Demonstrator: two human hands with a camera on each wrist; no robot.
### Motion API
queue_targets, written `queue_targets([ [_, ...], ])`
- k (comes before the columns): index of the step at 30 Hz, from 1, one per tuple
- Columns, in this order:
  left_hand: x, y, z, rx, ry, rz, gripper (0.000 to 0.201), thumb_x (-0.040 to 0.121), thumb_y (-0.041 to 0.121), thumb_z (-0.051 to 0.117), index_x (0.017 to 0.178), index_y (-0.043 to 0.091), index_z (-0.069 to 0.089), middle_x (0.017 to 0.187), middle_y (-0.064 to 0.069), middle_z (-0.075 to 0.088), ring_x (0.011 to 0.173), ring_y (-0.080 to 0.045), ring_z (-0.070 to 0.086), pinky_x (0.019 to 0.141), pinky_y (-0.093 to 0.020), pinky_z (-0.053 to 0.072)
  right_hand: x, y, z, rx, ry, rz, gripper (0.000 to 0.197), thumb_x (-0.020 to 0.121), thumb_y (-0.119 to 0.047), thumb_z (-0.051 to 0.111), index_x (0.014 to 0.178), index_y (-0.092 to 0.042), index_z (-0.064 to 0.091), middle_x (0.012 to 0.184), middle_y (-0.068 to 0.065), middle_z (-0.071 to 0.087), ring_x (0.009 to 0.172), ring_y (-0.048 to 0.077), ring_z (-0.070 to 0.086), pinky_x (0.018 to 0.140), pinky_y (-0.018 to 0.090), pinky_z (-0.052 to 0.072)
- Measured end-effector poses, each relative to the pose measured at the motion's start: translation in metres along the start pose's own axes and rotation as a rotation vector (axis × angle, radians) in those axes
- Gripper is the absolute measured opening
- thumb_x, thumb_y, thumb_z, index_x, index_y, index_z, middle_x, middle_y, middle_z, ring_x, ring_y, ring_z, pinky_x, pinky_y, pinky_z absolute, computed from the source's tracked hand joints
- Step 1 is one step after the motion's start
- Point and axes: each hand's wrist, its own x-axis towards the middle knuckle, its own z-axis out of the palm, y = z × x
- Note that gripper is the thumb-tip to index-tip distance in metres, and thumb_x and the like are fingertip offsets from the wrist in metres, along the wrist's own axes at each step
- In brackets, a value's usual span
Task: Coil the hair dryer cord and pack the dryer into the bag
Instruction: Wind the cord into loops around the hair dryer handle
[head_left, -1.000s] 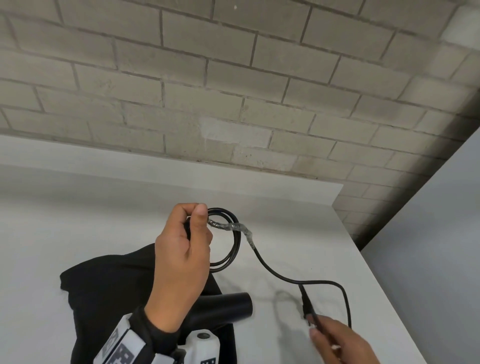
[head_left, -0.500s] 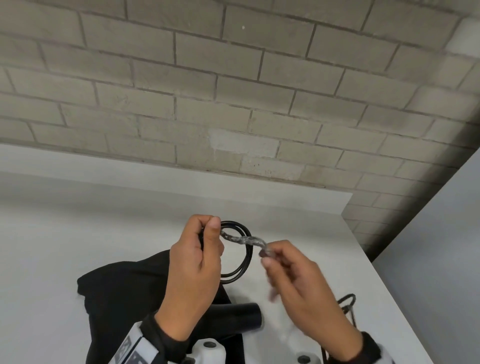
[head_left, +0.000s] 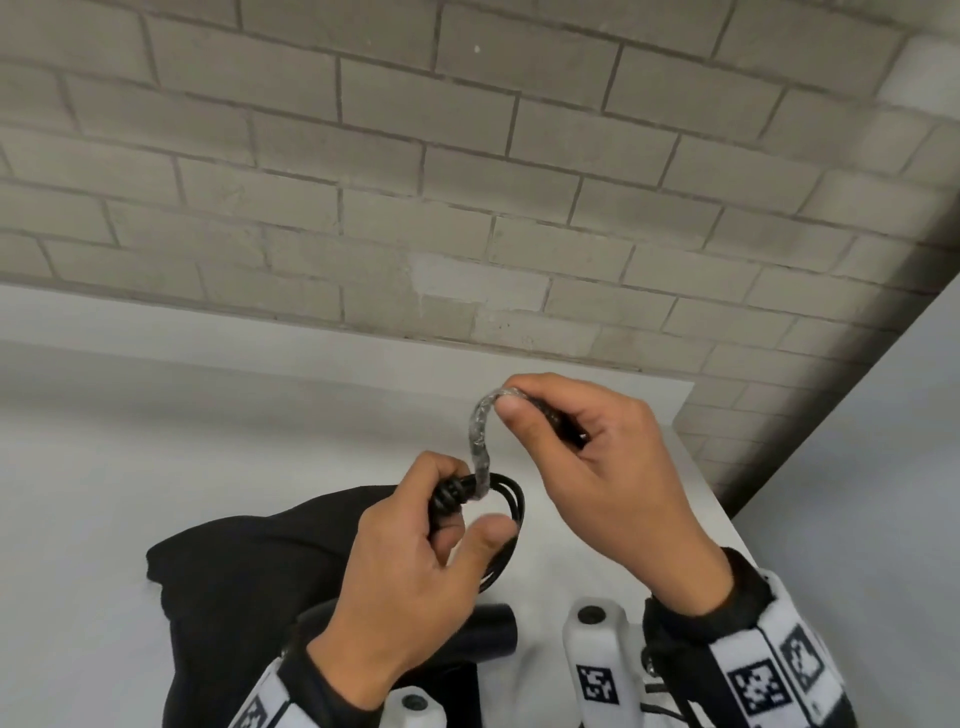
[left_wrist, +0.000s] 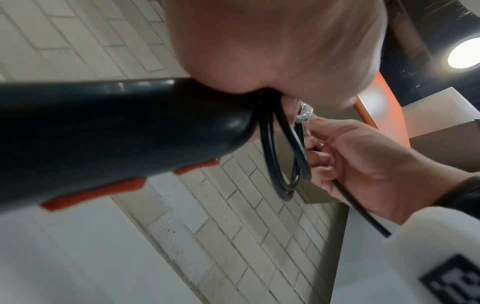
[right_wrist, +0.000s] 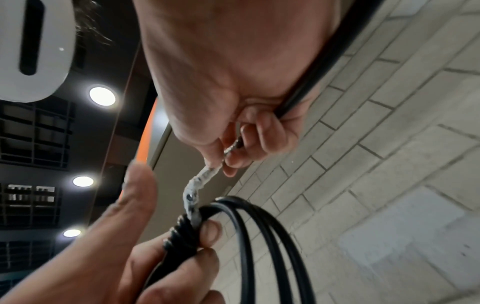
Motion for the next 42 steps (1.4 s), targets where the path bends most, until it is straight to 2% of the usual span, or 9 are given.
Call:
queue_targets([
  [6, -0.001, 0.003, 0.003, 0.018, 0.035, 0.002, 0.038, 0.089, 0.066, 0.048, 0.076, 0.030, 0.049, 0.049, 0.014, 0.043, 0.041, -0.003, 0.035, 0.045, -0.011, 0.030, -0.003, 0.020, 0.009, 0.054, 0.015, 0.161, 0.012, 0.088, -0.031, 0.066, 0.094, -0.028, 0.076, 0.083, -0.012, 0.070, 0.073, 0.007, 0.061, 0.065, 0.014, 0.044],
  [13, -0.002, -0.001, 0.000, -0.099, 0.017, 0.011, 0.039, 0.095, 0.065, 0.038, 0.078, 0.032, 0.049, 0.054, 0.012, 0.041, 0.047, -0.003, 0.034, 0.047, -0.016, 0.031, -0.017, 0.030, 0.024, 0.305, -0.075, 0.291, 0.010, 0.091, -0.023, 0.065, 0.092, -0.019, 0.074, 0.087, 0.000, 0.074, 0.063, 0.028, 0.060, 0.065, 0.044, 0.055],
  [16, -0.001, -0.005, -0.001, -0.146, 0.034, -0.016, 0.045, 0.094, 0.068, 0.037, 0.082, 0.028, 0.053, 0.057, 0.008, 0.043, 0.048, -0.004, 0.034, 0.046, -0.021, 0.032, -0.028, 0.031, 0.018, 0.466, -0.185, 0.316, 0.032, 0.090, -0.036, 0.059, 0.099, -0.009, 0.073, 0.079, -0.004, 0.071, 0.069, 0.010, 0.063, 0.068, 0.024, 0.050],
  [19, 0.000, -0.006, -0.001, -0.129, 0.062, -0.012, 0.037, 0.094, 0.069, 0.036, 0.077, 0.038, 0.048, 0.057, 0.007, 0.046, 0.047, -0.005, 0.036, 0.045, -0.022, 0.033, -0.038, 0.027, 0.014, 0.393, -0.311, 0.320, 0.024, 0.079, -0.025, 0.078, 0.102, -0.022, 0.071, 0.090, 0.003, 0.071, 0.078, 0.022, 0.062, 0.076, 0.045, 0.050],
  [24, 0.002, -0.006, 0.004, -0.047, 0.082, -0.004, 0.034, 0.093, 0.071, 0.032, 0.076, 0.044, 0.045, 0.062, -0.006, 0.050, 0.045, -0.014, 0.039, 0.043, -0.029, 0.037, -0.036, 0.026, 0.007, 0.237, -0.277, 0.299, 0.012, 0.083, -0.015, 0.075, 0.090, -0.024, 0.072, 0.085, -0.001, 0.071, 0.081, 0.025, 0.059, 0.083, 0.049, 0.048],
  [30, 0.005, -0.006, 0.006, 0.040, 0.114, -0.006, 0.041, 0.093, 0.071, 0.030, 0.075, 0.038, 0.047, 0.063, -0.008, 0.052, 0.046, -0.021, 0.044, 0.043, -0.022, 0.035, -0.039, 0.026, 0.002, 0.340, -0.286, 0.307, 0.014, 0.080, -0.010, 0.076, 0.083, -0.023, 0.072, 0.079, 0.000, 0.070, 0.083, 0.026, 0.063, 0.084, 0.043, 0.051],
  [35, 0.003, -0.003, 0.005, -0.059, 0.072, -0.050, 0.046, 0.094, 0.067, 0.035, 0.090, 0.029, 0.059, 0.058, 0.008, 0.055, 0.046, -0.007, 0.046, 0.047, -0.014, 0.036, -0.042, 0.031, 0.004, 0.574, -0.335, 0.375, 0.026, 0.073, 0.001, 0.078, 0.092, -0.015, 0.072, 0.079, 0.000, 0.070, 0.083, 0.024, 0.068, 0.081, 0.031, 0.053],
  [39, 0.006, -0.003, 0.004, -0.079, 0.099, -0.093, 0.030, 0.093, 0.060, 0.040, 0.078, 0.037, 0.053, 0.056, 0.008, 0.050, 0.047, -0.005, 0.042, 0.047, -0.015, 0.035, -0.050, 0.034, 0.020, 0.348, -0.051, 0.329, 0.056, 0.065, -0.011, 0.088, 0.108, -0.032, 0.059, 0.094, -0.004, 0.072, 0.090, 0.020, 0.065, 0.087, 0.035, 0.049],
  [42, 0.010, -0.006, 0.005, -0.091, 0.136, -0.118, 0.029, 0.093, 0.059, 0.041, 0.075, 0.039, 0.052, 0.054, 0.007, 0.047, 0.045, -0.006, 0.038, 0.044, -0.020, 0.033, -0.065, 0.032, 0.035, -0.169, 0.278, -0.025, 0.044, 0.068, -0.023, 0.087, 0.101, -0.029, 0.059, 0.100, -0.007, 0.055, 0.084, 0.011, 0.055, 0.072, 0.021, 0.046],
])
